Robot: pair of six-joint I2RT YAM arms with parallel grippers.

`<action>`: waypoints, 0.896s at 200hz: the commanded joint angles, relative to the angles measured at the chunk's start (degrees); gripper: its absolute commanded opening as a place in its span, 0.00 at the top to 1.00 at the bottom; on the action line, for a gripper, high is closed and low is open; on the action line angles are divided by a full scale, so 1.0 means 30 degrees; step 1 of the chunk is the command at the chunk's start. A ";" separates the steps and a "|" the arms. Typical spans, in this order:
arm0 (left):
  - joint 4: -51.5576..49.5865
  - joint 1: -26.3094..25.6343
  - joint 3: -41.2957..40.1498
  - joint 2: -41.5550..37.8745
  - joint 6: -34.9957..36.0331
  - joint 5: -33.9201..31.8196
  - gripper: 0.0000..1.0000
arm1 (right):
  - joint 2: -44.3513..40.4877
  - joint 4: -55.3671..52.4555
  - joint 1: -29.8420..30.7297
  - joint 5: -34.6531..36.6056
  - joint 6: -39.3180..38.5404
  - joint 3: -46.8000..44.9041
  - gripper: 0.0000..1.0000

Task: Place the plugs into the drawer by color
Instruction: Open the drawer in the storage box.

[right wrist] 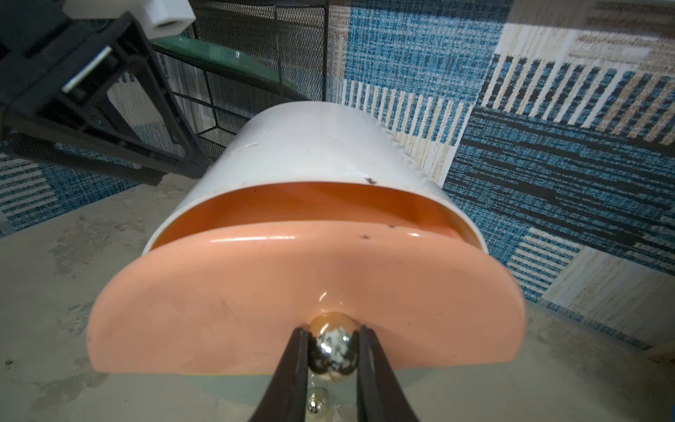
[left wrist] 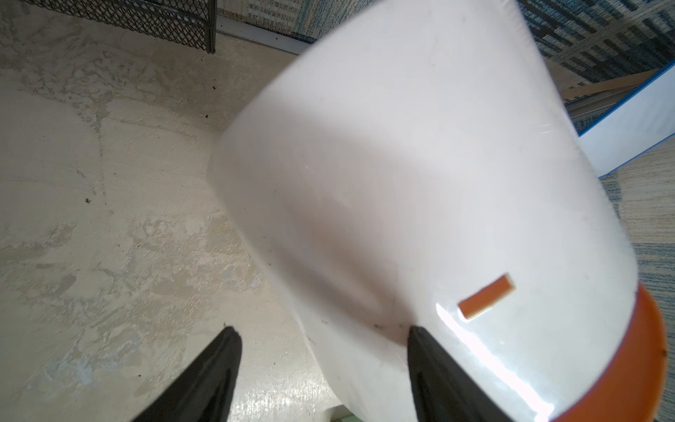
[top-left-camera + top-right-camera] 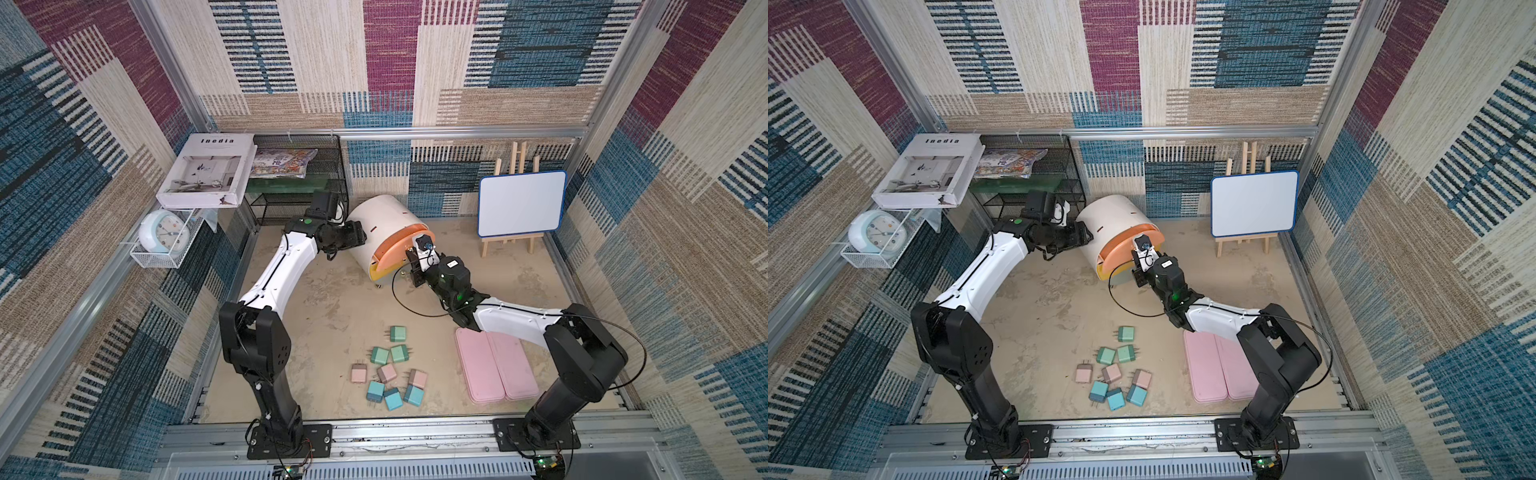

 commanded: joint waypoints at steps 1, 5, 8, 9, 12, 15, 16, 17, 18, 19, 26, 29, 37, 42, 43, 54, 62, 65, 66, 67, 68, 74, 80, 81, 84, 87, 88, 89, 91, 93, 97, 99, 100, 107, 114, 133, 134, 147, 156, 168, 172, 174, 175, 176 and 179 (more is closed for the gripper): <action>-0.0038 0.0032 0.0037 0.0042 -0.0038 0.0328 0.24 | -0.0823 0.0043 0.0320 -0.0214 0.0630 -0.0784 0.87; -0.0020 0.0032 0.0010 0.0042 -0.0038 0.0328 0.24 | -0.0982 -0.0002 0.0373 -0.0166 0.0666 -0.0942 0.86; 0.0006 0.0032 0.0008 0.0042 -0.0053 0.0328 0.24 | -0.1096 -0.0032 0.0407 -0.0137 0.0705 -0.1011 0.86; -0.0007 0.0032 0.0008 0.0042 -0.0060 0.0328 0.24 | -0.1144 -0.0055 0.0428 -0.0129 0.0714 -0.1047 0.86; 0.0023 0.0032 0.0008 0.0042 -0.0067 0.0328 0.24 | -0.1245 -0.0115 0.0468 -0.0107 0.0733 -0.1141 0.86; 0.0034 0.0047 0.0008 0.0042 -0.0068 0.0354 0.24 | -0.1352 -0.0192 0.0492 -0.0078 0.0769 -0.1215 0.86; 0.0036 0.0040 0.0008 0.0056 -0.0068 0.0355 0.24 | -0.1389 -0.0208 0.0514 -0.0070 0.0761 -0.1237 0.86; 0.0023 0.0036 0.0008 0.0064 -0.0068 0.0371 0.24 | -0.1423 -0.0231 0.0526 -0.0066 0.0757 -0.1263 0.86; 0.0017 0.0034 0.0008 0.0067 -0.0068 0.0379 0.24 | -0.1454 -0.0257 0.0517 -0.0064 0.0784 -0.1290 0.86; 0.0028 0.0033 0.0008 0.0069 -0.0068 0.0383 0.24 | -0.1469 -0.0285 0.0512 -0.0048 0.0783 -0.1289 0.86; 0.0049 0.0032 0.0023 0.0100 -0.0068 0.0437 0.24 | -0.1697 -0.0487 0.0592 -0.0008 0.0867 -0.1423 0.85; 0.0030 0.0032 0.0021 0.0119 -0.0068 0.0444 0.24 | -0.1797 -0.0561 0.0595 0.0022 0.0884 -0.1481 0.85; 0.0016 0.0032 0.0037 0.0130 -0.0096 0.0474 0.24 | -0.2042 -0.0726 0.0653 0.0082 0.0983 -0.1648 0.85; 0.0037 0.0032 0.0037 0.0130 -0.0123 0.0496 0.24 | -0.2188 -0.0800 0.0690 0.0085 0.1001 -0.1745 0.85; 0.0038 0.0032 0.0037 0.0130 -0.0124 0.0500 0.24 | -0.2217 -0.0820 0.0701 0.0085 0.1008 -0.1766 0.85; 0.0035 0.0032 0.0037 0.0130 -0.0126 0.0504 0.24 | -0.2485 -0.0952 0.0771 0.0136 0.1038 -0.1950 0.84; 0.0036 0.0032 0.0037 0.0130 -0.0126 0.0478 0.24 | -0.2646 -0.1055 0.0800 0.0129 0.1046 -0.2021 0.84; 0.0028 0.0032 0.0037 0.0130 -0.0126 0.0475 0.24 | -0.2696 -0.1071 0.0804 0.0164 0.1046 -0.2072 0.83; 0.0034 0.0032 0.0037 0.0130 -0.0126 0.0475 0.24 | -0.2720 -0.1087 0.0802 0.0168 0.1046 -0.2076 0.83; 0.0036 0.0032 0.0037 0.0130 -0.0126 0.0475 0.24 | -0.2733 -0.1095 0.0816 0.0156 0.1046 -0.2092 0.83; 0.0038 0.0032 0.0037 0.0130 -0.0126 0.0475 0.24 | -0.2753 -0.1099 0.0823 0.0164 0.1046 -0.2101 0.83; 0.0029 0.0032 0.0037 0.0130 -0.0126 0.0447 0.24 | -0.2824 -0.1158 0.0823 0.0198 0.1045 -0.2128 0.83; 0.0032 0.0032 0.0037 0.0130 -0.0126 0.0418 0.24 | -0.2858 -0.1213 0.0830 0.0185 0.1047 -0.2145 0.82; 0.0036 0.0032 0.0037 0.0130 -0.0126 0.0417 0.24 | -0.2875 -0.1231 0.0845 0.0179 0.1047 -0.2156 0.82; 0.0039 0.0032 0.0037 0.0130 -0.0112 0.0416 0.24 | -0.2878 -0.1247 0.0865 0.0181 0.1042 -0.2177 0.81; 0.0036 0.0032 0.0037 0.0130 -0.0124 0.0416 0.24 | -0.2890 -0.1275 0.0860 0.0159 0.1045 -0.2169 0.81; 0.0037 0.0032 0.0037 0.0130 -0.0140 0.0416 0.24 | -0.2891 -0.1277 0.0860 0.0151 0.1045 -0.2183 0.81; 0.0038 0.0032 0.0037 0.0130 -0.0148 0.0416 0.24 | -0.2891 -0.1278 0.0859 0.0147 0.1046 -0.2175 0.81; 0.0039 0.0032 0.0037 0.0130 -0.0139 0.0416 0.24 | -0.2891 -0.1279 0.0852 0.0144 0.1046 -0.2169 0.81; 0.0032 0.0032 0.0037 0.0130 -0.0151 0.0416 0.24 | -0.2891 -0.1279 0.0850 0.0144 0.1068 -0.2183 0.80; 0.0039 0.0032 0.0012 0.0130 -0.0155 0.0412 0.24 | -0.2849 -0.1305 0.0859 0.0144 0.1074 -0.2192 0.79; 0.0039 0.0032 0.0009 0.0130 -0.0148 0.0415 0.24 | -0.2837 -0.1307 0.0859 0.0144 0.1053 -0.2196 0.79; 0.0039 0.0032 0.0023 0.0130 -0.0152 0.0415 0.24 | -0.2820 -0.1308 0.0859 0.0144 0.1064 -0.2196 0.79; 0.0035 0.0032 0.0008 0.0105 -0.0155 0.0416 0.24 | -0.2735 -0.1349 0.0859 0.0118 0.1070 -0.2148 0.78; 0.0019 0.0032 0.0023 0.0100 -0.0155 0.0431 0.24 | -0.2622 -0.1443 0.0859 0.0127 0.1047 -0.2057 0.76; 0.0031 0.0032 -0.0014 0.0071 -0.0156 0.0445 0.24 | -0.2507 -0.1781 0.0863 0.0063 0.1096 -0.1840 0.72; 0.0035 0.0032 -0.0018 0.0071 -0.0156 0.0445 0.24 | -0.2523 -0.1808 0.0861 0.0045 0.1100 -0.1813 0.72; 0.0024 0.0032 -0.0021 0.0016 -0.0126 0.0430 0.24 | -0.2749 -0.2032 0.0845 -0.0083 0.1194 -0.1788 0.66; 0.0044 0.0032 -0.0036 -0.0042 -0.0126 0.0415 0.24 | -0.3023 -0.2249 0.0854 -0.0062 0.1276 -0.1734 0.61; 0.0039 0.0032 -0.0021 -0.0148 -0.0126 0.0416 0.24 | -0.3468 -0.2670 0.0852 -0.0021 0.1278 -0.1575 0.53; 0.0021 0.0032 -0.0001 -0.0205 -0.0099 0.0398 0.24 | -0.3634 -0.2801 0.0859 0.0018 0.1256 -0.1532 0.51; 0.0049 0.0032 -0.0016 -0.0240 -0.0097 0.0389 0.24 | -0.3744 -0.2883 0.0859 0.0046 0.1252 -0.1503 0.50; 0.0044 0.0032 -0.0019 -0.0260 -0.0097 0.0388 0.24 | -0.3786 -0.2930 0.0859 0.0051 0.1237 -0.1498 0.50; 0.0027 0.0032 -0.0020 -0.0270 -0.0097 0.0387 0.24 | -0.3837 -0.2969 0.0845 0.0053 0.1229 -0.1481 0.49; 0.0038 0.0032 -0.0021 -0.0327 -0.0097 0.0387 0.24 | -0.3991 -0.3083 0.0872 0.0055 0.1222 -0.1430 0.48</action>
